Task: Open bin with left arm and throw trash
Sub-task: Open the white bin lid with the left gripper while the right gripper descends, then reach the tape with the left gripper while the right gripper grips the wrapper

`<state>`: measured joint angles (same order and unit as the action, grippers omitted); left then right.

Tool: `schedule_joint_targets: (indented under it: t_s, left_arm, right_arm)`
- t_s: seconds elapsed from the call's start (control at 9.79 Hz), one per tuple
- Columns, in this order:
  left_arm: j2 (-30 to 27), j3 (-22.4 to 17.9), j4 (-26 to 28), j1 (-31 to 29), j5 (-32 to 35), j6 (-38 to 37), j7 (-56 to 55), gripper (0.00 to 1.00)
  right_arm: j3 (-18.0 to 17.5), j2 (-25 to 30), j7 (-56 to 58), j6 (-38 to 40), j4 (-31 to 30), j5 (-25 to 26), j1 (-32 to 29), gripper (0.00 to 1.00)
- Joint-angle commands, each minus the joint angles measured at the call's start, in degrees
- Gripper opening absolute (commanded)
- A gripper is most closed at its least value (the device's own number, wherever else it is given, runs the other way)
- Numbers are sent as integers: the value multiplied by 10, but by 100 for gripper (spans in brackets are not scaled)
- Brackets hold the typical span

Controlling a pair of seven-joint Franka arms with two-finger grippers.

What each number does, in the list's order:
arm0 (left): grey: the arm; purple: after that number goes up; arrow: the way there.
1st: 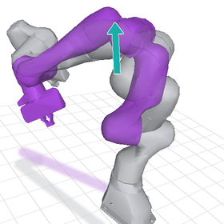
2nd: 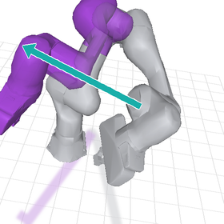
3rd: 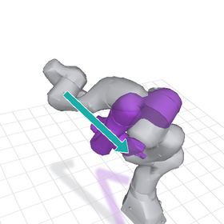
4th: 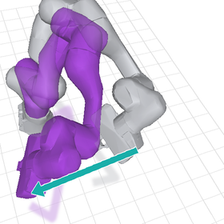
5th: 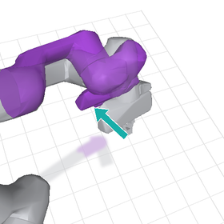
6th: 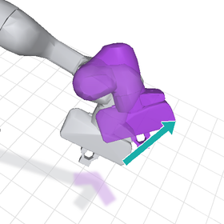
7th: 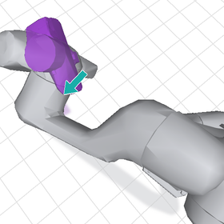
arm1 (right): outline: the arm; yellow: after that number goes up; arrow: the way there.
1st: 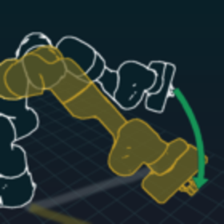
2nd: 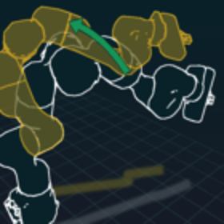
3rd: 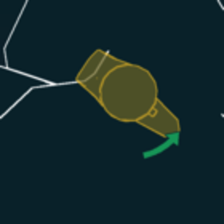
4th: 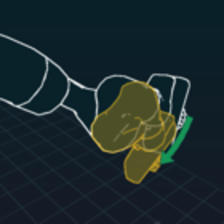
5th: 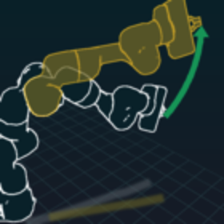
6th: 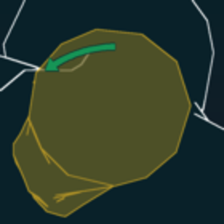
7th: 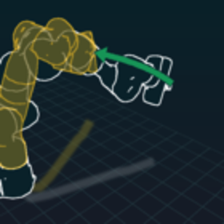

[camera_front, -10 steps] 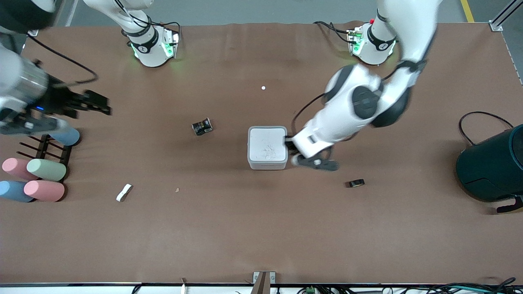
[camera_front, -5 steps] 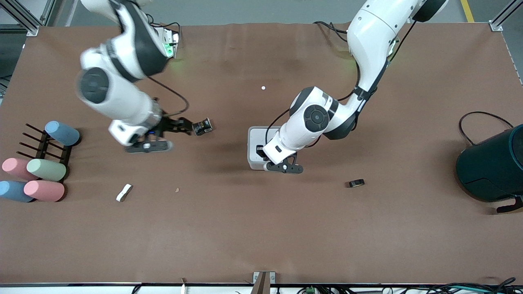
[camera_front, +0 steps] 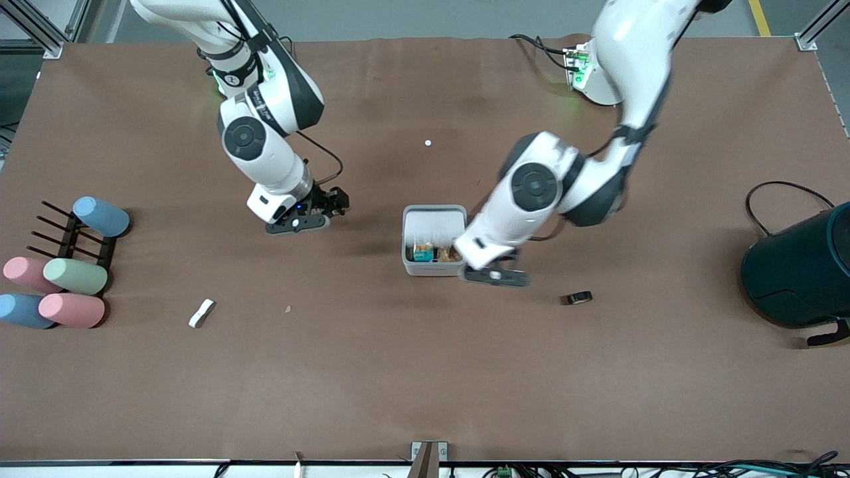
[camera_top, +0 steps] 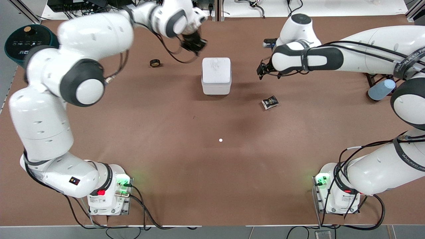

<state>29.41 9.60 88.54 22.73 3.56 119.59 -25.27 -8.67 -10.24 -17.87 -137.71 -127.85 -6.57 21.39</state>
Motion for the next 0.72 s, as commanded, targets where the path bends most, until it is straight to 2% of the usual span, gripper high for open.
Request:
schedule_joint_targets:
  t_s: [0.0,0.1,0.2,0.41,0.51,0.61]
  left_arm:
    - [-19,0,22,-62,33,-39,110,11]
    - [-5,-1,28,-102,45,-33,145,48]
    - [10,2,30,-144,75,-21,194,99]
    - [18,2,87,-165,75,53,239,100]
    - [22,2,135,-166,74,130,239,100]
    - [33,2,159,-168,74,185,237,100]
  right_arm:
    - [6,22,1,-9,-32,10,7,100]
    - [6,14,1,-8,-35,12,10,100]
    - [6,6,2,-8,-40,22,18,100]
    - [6,-18,2,-8,-41,33,25,100]
    - [6,-23,1,-8,-41,32,27,100]
    - [6,-31,1,-10,-41,33,27,100]
